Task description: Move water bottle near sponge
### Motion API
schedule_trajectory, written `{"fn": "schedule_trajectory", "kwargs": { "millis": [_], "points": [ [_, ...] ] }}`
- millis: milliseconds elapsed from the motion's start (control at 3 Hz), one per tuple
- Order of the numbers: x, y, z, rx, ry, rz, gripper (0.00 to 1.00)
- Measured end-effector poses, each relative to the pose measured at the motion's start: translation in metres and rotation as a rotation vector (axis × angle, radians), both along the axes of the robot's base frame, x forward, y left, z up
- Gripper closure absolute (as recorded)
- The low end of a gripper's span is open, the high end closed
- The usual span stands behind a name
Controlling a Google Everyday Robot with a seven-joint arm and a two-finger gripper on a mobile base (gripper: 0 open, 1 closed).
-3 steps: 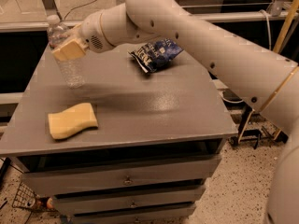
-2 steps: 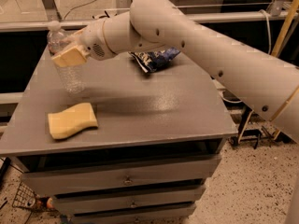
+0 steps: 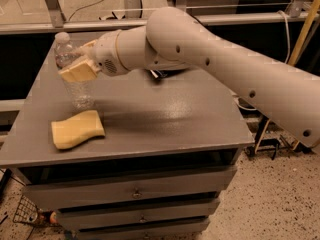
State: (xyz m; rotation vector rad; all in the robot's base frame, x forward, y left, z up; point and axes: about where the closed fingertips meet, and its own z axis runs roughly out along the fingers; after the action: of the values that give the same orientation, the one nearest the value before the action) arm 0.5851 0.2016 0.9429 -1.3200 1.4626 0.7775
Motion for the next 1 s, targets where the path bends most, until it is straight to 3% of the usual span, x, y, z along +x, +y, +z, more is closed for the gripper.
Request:
{"fn": "schedule_trajectory", "kwargs": {
  "millis": [333, 1000],
  "points": [
    [-0.017, -0.012, -0.005, -0.035, 0.005, -0.033, 1.00],
    [-0.029, -0.014, -0.017, -0.026, 0.028, -0.027, 1.00]
  ]
}}
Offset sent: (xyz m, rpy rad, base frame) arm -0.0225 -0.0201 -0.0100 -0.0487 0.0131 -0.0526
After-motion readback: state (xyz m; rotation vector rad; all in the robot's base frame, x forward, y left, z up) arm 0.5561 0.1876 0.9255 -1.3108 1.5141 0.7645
